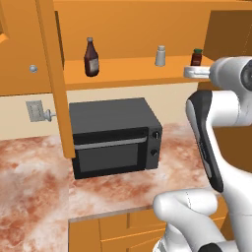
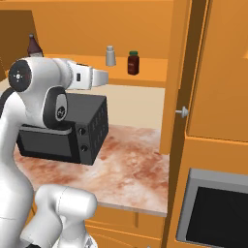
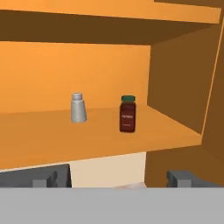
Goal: Collect the paprika, ketchup, and shaker from the cabinet and place them next to the stove.
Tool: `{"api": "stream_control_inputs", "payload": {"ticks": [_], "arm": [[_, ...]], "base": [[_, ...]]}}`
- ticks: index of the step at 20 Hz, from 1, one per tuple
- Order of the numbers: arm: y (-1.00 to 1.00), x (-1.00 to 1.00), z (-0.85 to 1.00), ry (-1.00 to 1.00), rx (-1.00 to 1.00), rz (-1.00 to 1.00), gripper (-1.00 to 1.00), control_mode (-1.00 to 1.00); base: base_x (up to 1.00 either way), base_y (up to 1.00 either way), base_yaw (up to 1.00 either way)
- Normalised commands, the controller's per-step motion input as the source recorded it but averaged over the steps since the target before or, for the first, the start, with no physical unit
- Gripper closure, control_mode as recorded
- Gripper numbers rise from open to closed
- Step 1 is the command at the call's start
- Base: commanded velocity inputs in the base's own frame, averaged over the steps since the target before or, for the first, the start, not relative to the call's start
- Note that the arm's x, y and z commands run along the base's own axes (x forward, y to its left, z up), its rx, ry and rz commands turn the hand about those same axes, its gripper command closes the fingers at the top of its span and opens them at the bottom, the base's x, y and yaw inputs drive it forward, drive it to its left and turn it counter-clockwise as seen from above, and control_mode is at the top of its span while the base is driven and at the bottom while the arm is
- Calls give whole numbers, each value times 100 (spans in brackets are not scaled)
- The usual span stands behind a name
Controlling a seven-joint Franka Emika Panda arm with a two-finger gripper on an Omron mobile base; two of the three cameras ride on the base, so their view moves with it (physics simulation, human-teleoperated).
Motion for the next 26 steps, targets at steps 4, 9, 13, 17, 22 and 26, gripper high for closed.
{"api": "stream_control_inputs", "payload": {"ticks": [4,9,13,17,22,26], "arm": [[-22,0,36,-11,-2,0,-100,-100],[0,0,4,-2,0,0,-100,-100],[0,13,0,0,0,0,-100,-100],[0,17,0,0,0,0,-100,-100],[0,22,0,1,0,0,-100,-100],[0,22,0,1,0,0,-100,-100]], "base": [[0,0,0],[0,0,0],[0,0,0],[0,0,0],[0,0,0],[0,0,0]]}}
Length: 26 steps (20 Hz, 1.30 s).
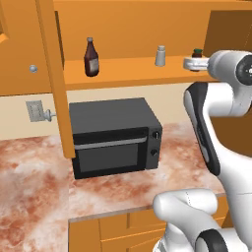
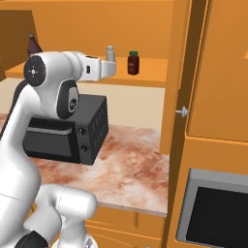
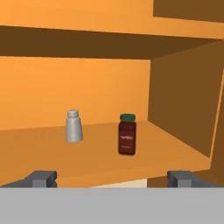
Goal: Collect the paprika, ketchup, and shaker from the cabinet and place them next to the stove.
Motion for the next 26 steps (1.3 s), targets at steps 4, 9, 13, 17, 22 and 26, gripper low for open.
{"api": "stream_control_inputs", "payload": {"ticks": [4,9,13,17,22,26], "arm": [[0,27,0,1,0,0,-100,-100],[-2,21,0,0,0,0,-100,-100],[-18,2,0,0,1,0,-100,-100],[-14,3,0,0,0,-2,-100,-100],[-12,20,0,0,0,-5,-100,-100],[-10,25,0,3,0,-4,-100,-100]], "base": [[0,0,0],[0,0,0],[0,0,0],[0,0,0],[0,0,0],[0,0,0]]}}
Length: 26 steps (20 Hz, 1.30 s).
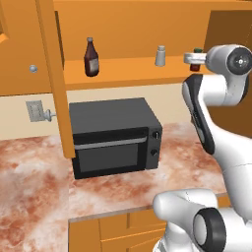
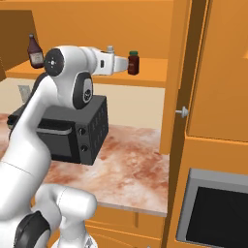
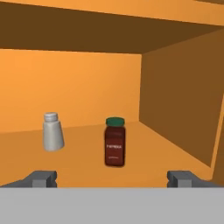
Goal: Collect the paprika, ketchup, and shaker from the cabinet and place them next to the stove.
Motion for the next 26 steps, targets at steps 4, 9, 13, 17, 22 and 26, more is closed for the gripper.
{"api": "stream_control_inputs", "payload": {"ticks": [4,9,13,17,22,26], "arm": [[-1,32,0,5,0,-3,-100,-100],[0,32,-2,6,0,-1,-100,-100],[0,28,-3,6,0,0,-100,-100],[-6,20,-3,4,0,0,-100,-100],[-8,18,-3,4,0,0,-100,-100],[-11,19,0,3,0,-1,-100,-100]], "base": [[0,0,0],[0,0,0],[0,0,0],[0,0,0],[0,0,0],[0,0,0]]}}
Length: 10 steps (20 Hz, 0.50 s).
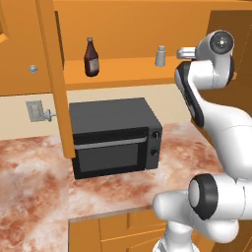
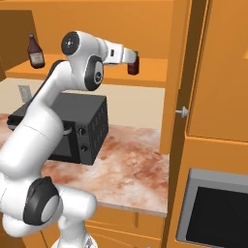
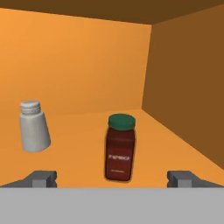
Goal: Collect the paprika, ketchup, and shaker from the cabinet and place them next to the stove.
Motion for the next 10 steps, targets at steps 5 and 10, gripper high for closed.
{"api": "stream_control_inputs", "payload": {"ticks": [5,10], "arm": [[-13,17,-1,3,0,-1,-100,-100],[-9,17,0,3,0,-2,-100,-100]], "base": [[0,0,0],[0,0,0]]}}
